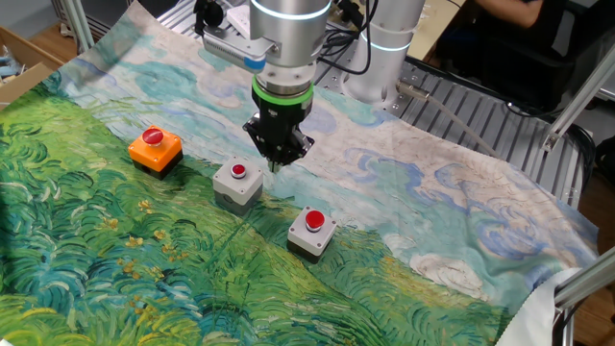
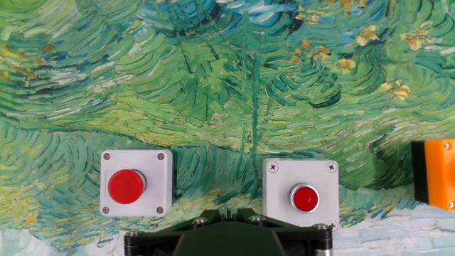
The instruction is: Press three buttons from left to right in sequence
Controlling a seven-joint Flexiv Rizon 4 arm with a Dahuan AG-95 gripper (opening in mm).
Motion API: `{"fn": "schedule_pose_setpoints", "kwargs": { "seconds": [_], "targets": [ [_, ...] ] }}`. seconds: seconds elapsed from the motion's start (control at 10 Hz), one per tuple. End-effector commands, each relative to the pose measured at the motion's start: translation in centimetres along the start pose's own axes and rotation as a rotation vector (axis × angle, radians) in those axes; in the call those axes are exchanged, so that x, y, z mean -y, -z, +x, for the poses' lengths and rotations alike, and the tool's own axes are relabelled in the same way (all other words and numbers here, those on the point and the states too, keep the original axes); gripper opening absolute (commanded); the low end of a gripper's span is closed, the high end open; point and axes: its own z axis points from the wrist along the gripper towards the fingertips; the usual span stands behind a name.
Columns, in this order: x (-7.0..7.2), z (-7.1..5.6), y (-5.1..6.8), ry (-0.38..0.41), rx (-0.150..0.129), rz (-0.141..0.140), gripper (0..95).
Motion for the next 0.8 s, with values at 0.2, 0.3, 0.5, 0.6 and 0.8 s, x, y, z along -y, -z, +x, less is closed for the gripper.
{"fn": "schedule_pose_setpoints", "kwargs": {
  "seconds": [0.2, 0.3, 0.5, 0.6, 0.8],
  "targets": [
    [0.01, -0.01, 0.00, -0.023, 0.003, 0.000, 0.0],
    [0.01, -0.01, 0.00, -0.020, 0.003, -0.002, 0.0],
    [0.01, -0.01, 0.00, 0.018, -0.004, -0.008, 0.0],
    [0.01, -0.01, 0.00, 0.030, -0.003, -0.014, 0.0],
    [0.01, -0.01, 0.00, 0.050, 0.006, -0.030, 0.0]
  ]
}}
